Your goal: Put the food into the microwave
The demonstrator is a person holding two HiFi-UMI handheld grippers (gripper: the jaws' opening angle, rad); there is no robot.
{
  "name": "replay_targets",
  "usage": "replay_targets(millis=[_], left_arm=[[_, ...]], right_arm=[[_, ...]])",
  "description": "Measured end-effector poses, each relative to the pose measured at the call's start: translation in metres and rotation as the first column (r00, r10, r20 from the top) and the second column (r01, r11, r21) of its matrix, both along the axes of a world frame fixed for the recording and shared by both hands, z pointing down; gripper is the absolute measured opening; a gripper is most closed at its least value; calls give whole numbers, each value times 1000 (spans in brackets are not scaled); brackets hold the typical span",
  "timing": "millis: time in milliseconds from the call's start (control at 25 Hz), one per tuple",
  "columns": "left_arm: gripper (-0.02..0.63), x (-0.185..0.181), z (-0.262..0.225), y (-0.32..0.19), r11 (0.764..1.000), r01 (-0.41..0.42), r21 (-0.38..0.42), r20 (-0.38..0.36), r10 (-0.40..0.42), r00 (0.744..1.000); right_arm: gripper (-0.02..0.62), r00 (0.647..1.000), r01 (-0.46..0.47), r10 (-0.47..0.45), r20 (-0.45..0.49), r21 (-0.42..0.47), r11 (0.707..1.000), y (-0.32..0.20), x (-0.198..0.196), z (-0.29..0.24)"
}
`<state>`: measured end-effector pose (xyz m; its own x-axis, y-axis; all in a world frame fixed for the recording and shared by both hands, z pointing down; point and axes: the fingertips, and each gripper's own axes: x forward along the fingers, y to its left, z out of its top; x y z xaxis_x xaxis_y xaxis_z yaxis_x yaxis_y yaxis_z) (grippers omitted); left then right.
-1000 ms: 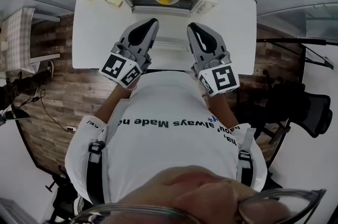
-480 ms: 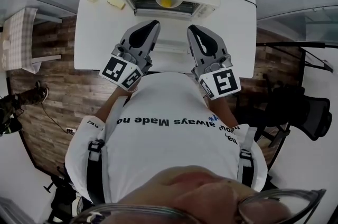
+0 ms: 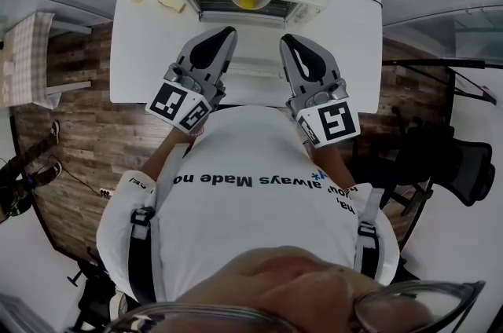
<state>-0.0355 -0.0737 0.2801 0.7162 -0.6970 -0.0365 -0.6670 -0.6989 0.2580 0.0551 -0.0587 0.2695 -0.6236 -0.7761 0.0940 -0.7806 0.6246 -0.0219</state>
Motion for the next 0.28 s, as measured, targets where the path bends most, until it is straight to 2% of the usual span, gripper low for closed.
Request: replay_targets(millis=[280], left_arm=[[12, 0, 0, 1, 1000, 1, -3, 1, -1, 1000]], right_arm=[[21, 1000, -5, 5, 0, 0, 1000, 1, 1, 0]])
